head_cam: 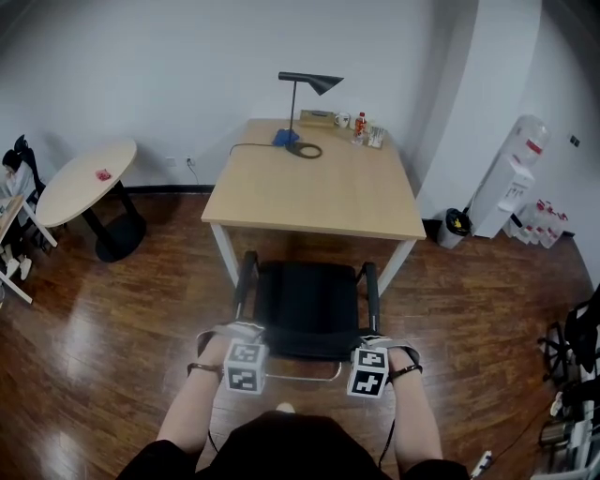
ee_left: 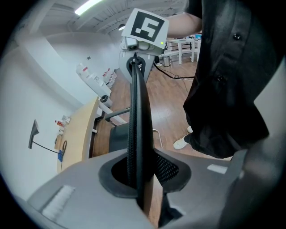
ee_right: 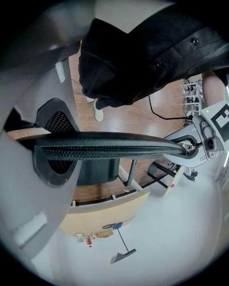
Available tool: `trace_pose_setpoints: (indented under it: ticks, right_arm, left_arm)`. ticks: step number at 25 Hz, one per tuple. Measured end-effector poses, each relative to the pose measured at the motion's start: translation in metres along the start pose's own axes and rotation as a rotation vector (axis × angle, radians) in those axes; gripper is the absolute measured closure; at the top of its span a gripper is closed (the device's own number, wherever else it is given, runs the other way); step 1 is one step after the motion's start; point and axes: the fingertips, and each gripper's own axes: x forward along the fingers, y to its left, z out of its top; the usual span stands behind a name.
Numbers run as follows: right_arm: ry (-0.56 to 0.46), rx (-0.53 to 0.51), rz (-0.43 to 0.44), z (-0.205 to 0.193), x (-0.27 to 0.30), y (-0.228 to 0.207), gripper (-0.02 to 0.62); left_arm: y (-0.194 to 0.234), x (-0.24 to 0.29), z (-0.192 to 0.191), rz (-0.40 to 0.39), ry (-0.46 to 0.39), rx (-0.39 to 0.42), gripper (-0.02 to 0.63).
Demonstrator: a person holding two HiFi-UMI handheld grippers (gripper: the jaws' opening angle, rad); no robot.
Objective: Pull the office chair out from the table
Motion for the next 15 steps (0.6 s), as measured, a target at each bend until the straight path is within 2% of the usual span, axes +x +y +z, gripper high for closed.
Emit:
trace_pose_setpoints:
  ticks: [15]
  right_arm:
    - [-0.019, -0.023, 0.022, -0.002, -0.019, 0.069, 0.525]
  left_arm:
    - [-0.067, -0.021, 0.020, 0.003, 0.017, -0.034, 0.517]
